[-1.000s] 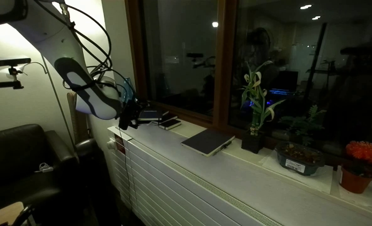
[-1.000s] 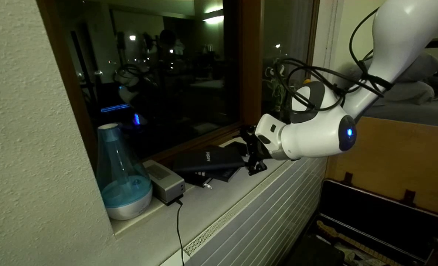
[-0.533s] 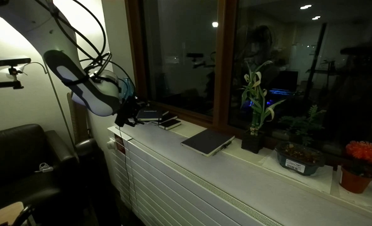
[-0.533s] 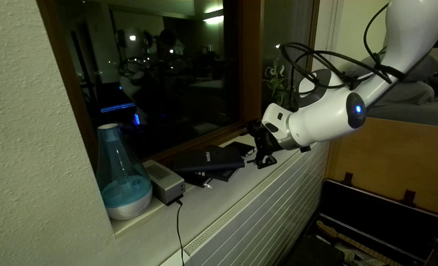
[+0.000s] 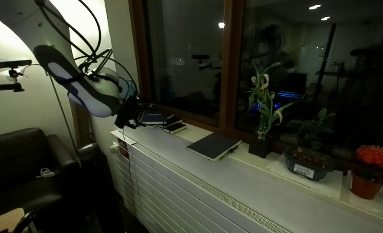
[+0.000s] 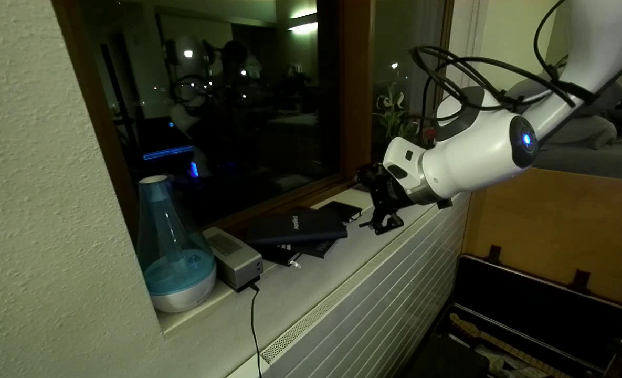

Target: Put the second book from the right on top of the books on the left.

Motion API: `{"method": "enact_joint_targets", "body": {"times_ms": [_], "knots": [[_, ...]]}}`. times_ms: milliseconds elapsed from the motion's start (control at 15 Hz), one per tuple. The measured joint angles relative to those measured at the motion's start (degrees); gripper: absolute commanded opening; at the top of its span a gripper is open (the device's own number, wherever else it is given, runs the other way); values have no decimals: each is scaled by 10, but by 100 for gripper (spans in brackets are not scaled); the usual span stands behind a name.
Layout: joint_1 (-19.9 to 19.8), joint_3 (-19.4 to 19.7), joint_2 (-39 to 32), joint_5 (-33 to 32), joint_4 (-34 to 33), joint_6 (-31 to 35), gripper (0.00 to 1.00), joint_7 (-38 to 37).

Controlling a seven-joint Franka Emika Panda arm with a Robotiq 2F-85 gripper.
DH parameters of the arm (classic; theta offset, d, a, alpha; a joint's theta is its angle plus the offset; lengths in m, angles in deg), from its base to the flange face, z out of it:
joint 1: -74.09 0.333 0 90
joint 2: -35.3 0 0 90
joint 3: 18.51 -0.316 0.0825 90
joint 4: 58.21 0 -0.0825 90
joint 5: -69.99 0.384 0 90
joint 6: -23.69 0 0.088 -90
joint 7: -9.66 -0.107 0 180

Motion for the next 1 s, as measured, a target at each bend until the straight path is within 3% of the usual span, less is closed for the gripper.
{"method": "enact_joint_targets", "body": {"times_ms": [333, 1000], "knots": [[2, -4, 21, 0, 41, 2, 100, -18], [2, -17, 75, 6, 116, 4, 100, -196]]}}
